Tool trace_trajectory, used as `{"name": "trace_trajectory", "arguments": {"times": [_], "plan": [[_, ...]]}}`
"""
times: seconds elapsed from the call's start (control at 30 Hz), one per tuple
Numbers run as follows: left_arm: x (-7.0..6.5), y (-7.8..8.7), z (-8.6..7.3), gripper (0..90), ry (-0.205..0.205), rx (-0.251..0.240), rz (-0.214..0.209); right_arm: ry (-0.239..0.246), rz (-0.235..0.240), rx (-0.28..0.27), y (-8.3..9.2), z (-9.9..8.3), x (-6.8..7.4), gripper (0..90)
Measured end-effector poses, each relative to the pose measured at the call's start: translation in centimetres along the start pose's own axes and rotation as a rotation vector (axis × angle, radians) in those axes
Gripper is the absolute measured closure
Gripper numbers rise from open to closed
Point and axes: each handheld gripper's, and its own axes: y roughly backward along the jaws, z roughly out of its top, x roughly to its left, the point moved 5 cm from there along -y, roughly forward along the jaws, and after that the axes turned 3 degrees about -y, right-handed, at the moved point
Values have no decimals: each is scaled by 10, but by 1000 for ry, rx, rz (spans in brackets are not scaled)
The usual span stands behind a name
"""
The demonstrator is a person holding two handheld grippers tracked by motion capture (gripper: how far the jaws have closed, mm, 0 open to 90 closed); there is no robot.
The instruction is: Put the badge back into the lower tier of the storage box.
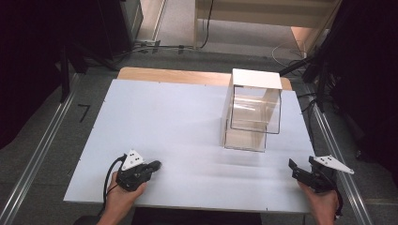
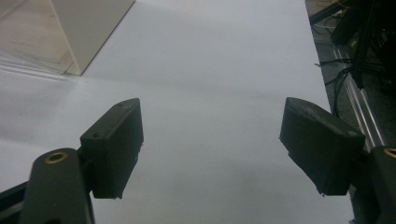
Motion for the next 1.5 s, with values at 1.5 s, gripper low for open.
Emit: {"name": "trace_trajectory", "arguments": {"times": [1.5], "plan": [[-25,-10,33,886,-1,-87,-114,5,-7,-3,0,0,0,195]]}}
